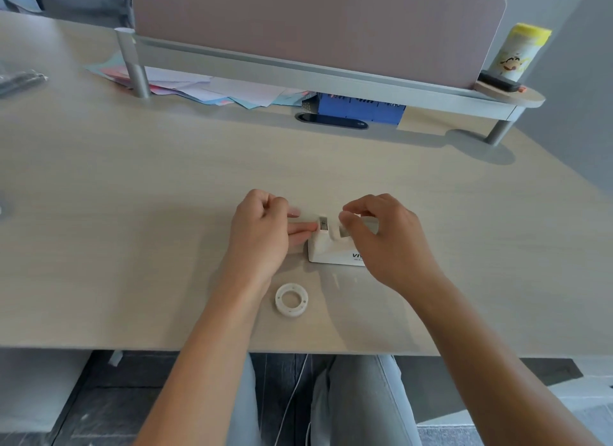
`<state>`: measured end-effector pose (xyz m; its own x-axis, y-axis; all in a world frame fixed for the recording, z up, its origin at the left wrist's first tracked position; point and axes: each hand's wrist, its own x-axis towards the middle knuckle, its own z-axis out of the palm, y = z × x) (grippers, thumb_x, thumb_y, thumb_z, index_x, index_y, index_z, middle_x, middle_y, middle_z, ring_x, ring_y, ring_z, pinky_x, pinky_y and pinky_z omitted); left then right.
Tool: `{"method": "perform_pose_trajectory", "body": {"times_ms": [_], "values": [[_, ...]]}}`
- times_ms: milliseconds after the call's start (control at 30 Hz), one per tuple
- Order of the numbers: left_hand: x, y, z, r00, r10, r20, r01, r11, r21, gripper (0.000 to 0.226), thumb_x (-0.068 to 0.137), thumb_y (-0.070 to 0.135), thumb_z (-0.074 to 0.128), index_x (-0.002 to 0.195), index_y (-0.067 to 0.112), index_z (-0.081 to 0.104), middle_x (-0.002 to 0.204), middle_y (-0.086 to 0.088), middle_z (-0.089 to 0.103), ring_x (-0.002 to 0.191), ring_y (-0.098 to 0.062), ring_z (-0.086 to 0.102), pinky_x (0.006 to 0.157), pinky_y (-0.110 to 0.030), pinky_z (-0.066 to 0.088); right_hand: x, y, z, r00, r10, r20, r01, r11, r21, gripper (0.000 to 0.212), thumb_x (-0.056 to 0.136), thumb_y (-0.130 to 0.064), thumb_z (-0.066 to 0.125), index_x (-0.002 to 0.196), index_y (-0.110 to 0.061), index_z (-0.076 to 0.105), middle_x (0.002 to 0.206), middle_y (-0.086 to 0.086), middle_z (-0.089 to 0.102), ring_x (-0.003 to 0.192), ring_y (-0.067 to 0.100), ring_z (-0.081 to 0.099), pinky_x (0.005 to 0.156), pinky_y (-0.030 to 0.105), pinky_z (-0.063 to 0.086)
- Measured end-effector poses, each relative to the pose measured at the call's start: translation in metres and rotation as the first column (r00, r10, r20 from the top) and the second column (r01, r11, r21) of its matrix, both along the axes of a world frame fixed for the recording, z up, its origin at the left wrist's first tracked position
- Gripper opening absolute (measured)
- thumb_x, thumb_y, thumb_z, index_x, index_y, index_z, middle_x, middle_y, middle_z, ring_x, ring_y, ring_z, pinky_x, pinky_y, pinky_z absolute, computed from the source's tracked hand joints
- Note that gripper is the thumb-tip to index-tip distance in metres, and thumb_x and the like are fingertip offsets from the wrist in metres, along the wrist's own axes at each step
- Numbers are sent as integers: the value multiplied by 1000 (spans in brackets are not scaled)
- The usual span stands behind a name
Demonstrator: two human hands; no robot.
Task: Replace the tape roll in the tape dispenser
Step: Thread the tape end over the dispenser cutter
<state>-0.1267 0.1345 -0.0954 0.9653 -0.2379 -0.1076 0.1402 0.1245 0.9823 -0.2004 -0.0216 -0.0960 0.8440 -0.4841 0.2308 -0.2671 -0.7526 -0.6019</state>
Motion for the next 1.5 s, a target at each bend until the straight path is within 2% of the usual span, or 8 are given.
{"method": "perform_pose_trajectory", "body": {"times_ms": [167,500,767,1033,1167,1267,1433,1500], "values": [[2,3,-3,996,7,-89,-15,996,-92,19,103,10,34,96,6,50,113,-24,74,78,-31,83,78,-41,68,3,4,-6,999,-34,2,34,999,8,26,98,-42,61,105,-23,76,106,-6,68,85,25,72,82,45,60],[6,7,-8,964,-28,-264,-53,954,-294,22,100,3,33,89,5,51,111,-35,72,87,-44,80,82,-43,67,10,10,-10,992,-113,-63,118,991,69,48,88,-68,60,109,-26,74,108,-8,74,96,15,68,83,37,57],[17,10,-24,942,-91,-323,-33,933,-359,26,103,5,37,123,-5,50,118,-37,70,85,-44,81,74,-39,68,11,16,-7,989,-144,-37,148,978,147,52,83,-65,71,118,-27,72,115,-13,72,107,13,67,91,39,57],[15,21,-17,926,59,-374,-174,943,-283,12,105,7,39,105,4,50,107,-29,65,73,-39,77,66,-40,69,20,21,1,997,-71,1,70,989,127,33,87,-42,75,114,-25,69,111,-10,71,108,13,65,94,38,55],[3,27,-19,969,246,-5,-244,960,135,14,102,19,50,102,12,62,106,-12,69,91,-25,72,89,-46,61,7,21,-4,980,-80,181,49,985,168,20,100,-32,65,116,-22,69,121,-11,65,106,4,68,90,29,55],[-15,22,-19,927,84,365,-213,919,330,24,101,14,51,118,17,68,119,4,68,115,-17,64,100,-30,46,-10,20,-10,948,-134,288,75,976,204,19,104,-19,56,117,-20,70,123,-11,61,97,-25,57,80,5,44],[-35,4,-27,872,-193,451,-68,863,501,43,99,15,52,142,19,61,151,-3,55,145,-19,45,121,-33,33,-43,17,-26,919,-241,312,176,959,223,28,99,-22,64,127,-24,65,133,-8,55,112,1,57,90,15,46],[-37,0,-30,867,-238,438,-49,834,550,47,98,22,50,144,21,59,156,-5,51,150,-20,39,121,-34,30,-52,16,-32,923,-277,268,213,946,243,37,97,-29,67,133,-27,63,131,-10,54,103,-1,58,80,12,44]]}}
